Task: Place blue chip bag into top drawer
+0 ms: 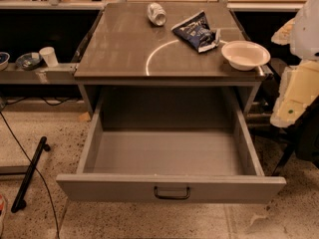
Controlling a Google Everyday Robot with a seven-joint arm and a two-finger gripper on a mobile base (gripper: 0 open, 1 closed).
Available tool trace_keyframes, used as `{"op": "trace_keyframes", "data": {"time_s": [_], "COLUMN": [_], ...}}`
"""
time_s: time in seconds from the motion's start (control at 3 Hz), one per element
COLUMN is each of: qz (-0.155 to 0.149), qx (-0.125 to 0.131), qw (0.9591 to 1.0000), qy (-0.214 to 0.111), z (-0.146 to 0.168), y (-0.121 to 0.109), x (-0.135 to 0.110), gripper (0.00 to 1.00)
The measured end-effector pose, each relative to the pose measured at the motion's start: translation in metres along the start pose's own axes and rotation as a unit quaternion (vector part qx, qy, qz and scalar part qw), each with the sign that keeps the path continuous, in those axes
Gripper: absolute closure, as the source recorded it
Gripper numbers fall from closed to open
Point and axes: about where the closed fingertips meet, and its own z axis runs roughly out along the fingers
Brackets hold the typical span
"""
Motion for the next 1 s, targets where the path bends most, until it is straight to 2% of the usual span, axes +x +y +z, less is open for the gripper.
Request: {"op": "trace_keyframes", "data": {"time_s": [0.33, 0.67, 1.0], "qz": [0.028, 0.072, 0.125], "qx": [-0.006, -0.005, 0.013], "qw": [0.9996, 0.9974, 0.9916], "qy": [-0.006, -0.007, -0.031], "z": [0.016, 0.056, 0.103], "y": [-0.026, -0.090, -0.174], "x": [-0.005, -0.023, -0.069], "gripper": [0.00, 0.00, 0.00]}}
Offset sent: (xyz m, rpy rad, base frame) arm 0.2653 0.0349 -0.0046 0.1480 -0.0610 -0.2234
